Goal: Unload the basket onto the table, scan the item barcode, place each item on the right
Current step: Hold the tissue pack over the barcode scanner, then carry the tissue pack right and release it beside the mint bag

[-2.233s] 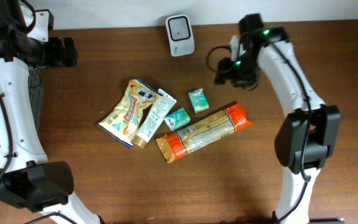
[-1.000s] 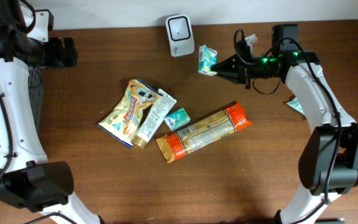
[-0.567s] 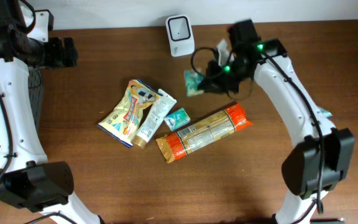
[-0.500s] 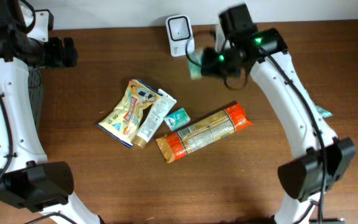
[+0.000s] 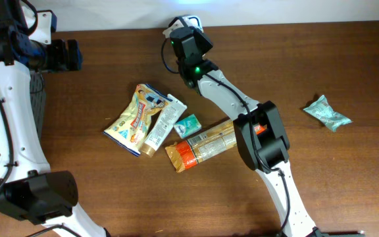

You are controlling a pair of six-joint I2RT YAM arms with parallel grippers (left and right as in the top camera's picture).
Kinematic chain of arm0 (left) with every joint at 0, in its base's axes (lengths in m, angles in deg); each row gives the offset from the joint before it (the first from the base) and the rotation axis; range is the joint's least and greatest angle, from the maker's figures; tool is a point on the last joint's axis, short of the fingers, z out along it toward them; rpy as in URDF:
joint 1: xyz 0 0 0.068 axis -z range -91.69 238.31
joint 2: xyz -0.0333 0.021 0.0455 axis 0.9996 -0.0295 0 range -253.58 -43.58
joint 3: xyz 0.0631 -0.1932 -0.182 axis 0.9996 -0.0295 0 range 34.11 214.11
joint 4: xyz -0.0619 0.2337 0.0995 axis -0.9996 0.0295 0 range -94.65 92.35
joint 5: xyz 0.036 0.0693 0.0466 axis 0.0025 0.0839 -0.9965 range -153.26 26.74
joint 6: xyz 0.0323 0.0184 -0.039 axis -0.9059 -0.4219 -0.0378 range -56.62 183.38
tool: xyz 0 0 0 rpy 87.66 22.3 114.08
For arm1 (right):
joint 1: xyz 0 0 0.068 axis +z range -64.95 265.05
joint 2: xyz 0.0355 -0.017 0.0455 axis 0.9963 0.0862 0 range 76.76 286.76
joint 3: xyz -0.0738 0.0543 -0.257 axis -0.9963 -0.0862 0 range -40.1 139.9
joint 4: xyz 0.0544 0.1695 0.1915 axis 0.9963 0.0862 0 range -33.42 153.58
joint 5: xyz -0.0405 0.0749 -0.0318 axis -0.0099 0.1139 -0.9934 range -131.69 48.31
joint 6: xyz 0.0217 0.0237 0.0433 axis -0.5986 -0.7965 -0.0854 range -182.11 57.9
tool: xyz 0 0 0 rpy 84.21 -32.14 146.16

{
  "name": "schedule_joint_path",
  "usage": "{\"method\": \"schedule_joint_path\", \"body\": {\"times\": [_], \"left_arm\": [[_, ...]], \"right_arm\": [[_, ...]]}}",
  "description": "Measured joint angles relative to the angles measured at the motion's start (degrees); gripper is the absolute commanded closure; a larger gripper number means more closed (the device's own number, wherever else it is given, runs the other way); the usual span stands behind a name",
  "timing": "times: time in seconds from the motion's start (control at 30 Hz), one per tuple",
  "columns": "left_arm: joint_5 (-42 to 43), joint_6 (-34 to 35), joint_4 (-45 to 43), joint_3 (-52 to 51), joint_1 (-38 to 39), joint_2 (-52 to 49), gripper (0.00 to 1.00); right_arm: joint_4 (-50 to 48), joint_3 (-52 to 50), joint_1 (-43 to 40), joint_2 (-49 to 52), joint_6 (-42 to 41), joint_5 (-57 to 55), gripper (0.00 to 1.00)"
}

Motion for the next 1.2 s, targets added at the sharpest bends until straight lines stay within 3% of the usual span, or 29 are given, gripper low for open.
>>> {"method": "schedule_joint_path", "body": {"times": [0.27,0.33,0.6,0.7,0.77,0.97,1.1,1.2], "left_arm": [[-0.02,0.0,0.0,0.0,0.0,0.0,0.01],[-0.04,0.0,-0.04,0.0,0.0,0.0,0.01],[-0.02,0.0,-0.15,0.0,0.0,0.0,0.01],[0.02,0.0,-0.17,0.0,0.0,0.0,0.01],[-0.02,0.02,-0.02,0.0,0.0,0.0,0.01],[-0.02,0.0,0.0,0.0,0.0,0.0,0.01],[0.0,0.0,0.0,0.0,0.0,0.0,0.01],[-0.02,0.0,-0.07,0.0,0.0,0.0,0.01]], "right_arm": [[0.39,0.0,-0.04,-0.02,0.76,-0.92,0.96],[4.9,-0.07,-0.04,-2.16,-3.78,-1.05,0.96],[54.27,0.63,-5.92,-33.07,-30.91,26.64,0.96],[73.53,0.7,-18.08,-37.99,-41.07,32.7,0.96],[78.14,-1.16,-25.51,-37.51,-42.8,33.55,0.96],[72.63,-17.03,-43.21,-32.85,-46.88,36.22,0.96],[65.77,-24.28,-45.05,-32.79,-47.08,37.24,0.96],[54.29,-31.5,-45.05,-32.7,-47.08,38.34,0.96]]}}
